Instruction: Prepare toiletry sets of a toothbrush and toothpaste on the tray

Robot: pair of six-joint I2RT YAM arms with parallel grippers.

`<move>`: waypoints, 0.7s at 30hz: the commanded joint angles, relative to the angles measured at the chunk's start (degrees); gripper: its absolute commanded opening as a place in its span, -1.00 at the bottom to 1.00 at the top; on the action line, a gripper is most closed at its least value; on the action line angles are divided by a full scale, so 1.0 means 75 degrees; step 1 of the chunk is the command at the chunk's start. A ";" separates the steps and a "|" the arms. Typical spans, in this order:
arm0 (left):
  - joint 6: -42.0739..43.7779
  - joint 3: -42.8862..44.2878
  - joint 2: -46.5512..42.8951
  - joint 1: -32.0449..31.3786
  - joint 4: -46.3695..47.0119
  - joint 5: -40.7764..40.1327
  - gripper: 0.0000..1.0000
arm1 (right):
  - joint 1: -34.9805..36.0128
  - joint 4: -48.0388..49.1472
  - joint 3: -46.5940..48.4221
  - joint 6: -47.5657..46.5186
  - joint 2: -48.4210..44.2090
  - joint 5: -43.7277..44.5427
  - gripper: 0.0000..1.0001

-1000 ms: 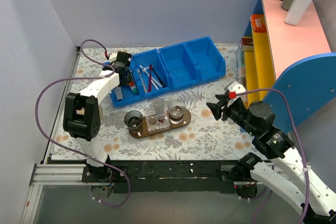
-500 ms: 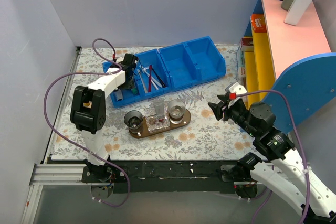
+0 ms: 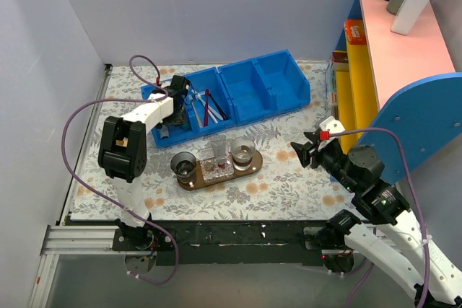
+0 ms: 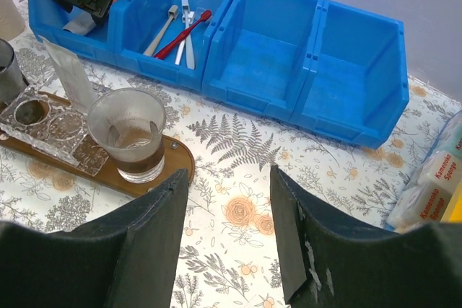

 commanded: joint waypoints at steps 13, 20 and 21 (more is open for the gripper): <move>-0.0014 -0.0225 -0.0015 0.0219 0.0129 0.0253 0.19 | -0.0013 0.0098 -0.0052 -0.0217 -0.0304 0.0362 0.13; -0.0038 -0.0459 -0.0062 0.0359 0.0200 0.0324 0.19 | -0.0013 0.0098 -0.0075 -0.0264 -0.0339 0.0468 0.13; -0.0038 -0.0459 -0.0073 0.0359 0.0223 0.0382 0.19 | -0.0024 0.0098 -0.0075 -0.0264 -0.0339 0.0468 0.13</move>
